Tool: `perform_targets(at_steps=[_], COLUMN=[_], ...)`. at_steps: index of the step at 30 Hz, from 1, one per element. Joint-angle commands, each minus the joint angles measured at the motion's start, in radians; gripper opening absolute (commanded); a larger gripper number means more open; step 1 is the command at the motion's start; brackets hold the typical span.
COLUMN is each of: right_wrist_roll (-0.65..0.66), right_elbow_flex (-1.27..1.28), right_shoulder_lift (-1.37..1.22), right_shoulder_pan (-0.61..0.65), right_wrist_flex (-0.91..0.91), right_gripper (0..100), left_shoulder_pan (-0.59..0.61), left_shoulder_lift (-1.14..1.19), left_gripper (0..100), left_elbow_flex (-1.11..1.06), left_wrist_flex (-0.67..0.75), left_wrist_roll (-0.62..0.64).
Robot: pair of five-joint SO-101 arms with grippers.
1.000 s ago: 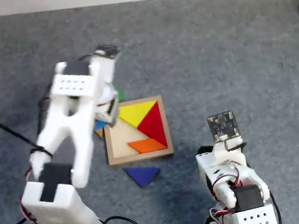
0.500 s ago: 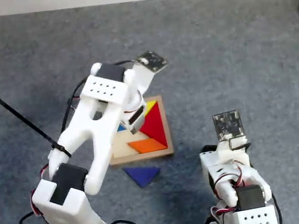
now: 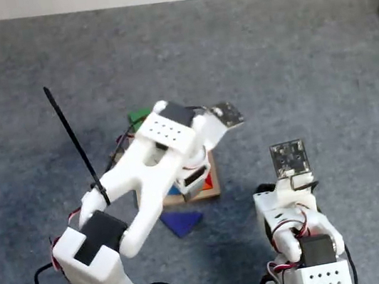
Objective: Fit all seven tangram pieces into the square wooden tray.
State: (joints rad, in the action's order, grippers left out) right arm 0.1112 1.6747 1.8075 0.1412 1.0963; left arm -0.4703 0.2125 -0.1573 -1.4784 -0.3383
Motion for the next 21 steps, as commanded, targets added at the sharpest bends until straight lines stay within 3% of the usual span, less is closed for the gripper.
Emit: perform_targets(at_steps=[1,11,21], right_wrist_roll=[0.000,0.000,0.000], right_elbow_flex=[0.154,0.154,0.154], right_shoulder_lift=[0.008,0.008,0.008], right_shoulder_pan=[-0.013,-0.013,-0.013], right_wrist_flex=[-0.002,-0.002,-0.002], right_gripper=[0.5,0.5,0.5], left_shoulder_pan=[-0.016,-0.025,-0.128], left_shoulder_lift=[-0.056,-0.068,-0.056], left_gripper=[18,18,18], left_elbow_flex=[-0.015,-0.004,-0.015], left_wrist_flex=[0.058,0.048,0.031], left_wrist_roll=[-0.003,0.000,0.199])
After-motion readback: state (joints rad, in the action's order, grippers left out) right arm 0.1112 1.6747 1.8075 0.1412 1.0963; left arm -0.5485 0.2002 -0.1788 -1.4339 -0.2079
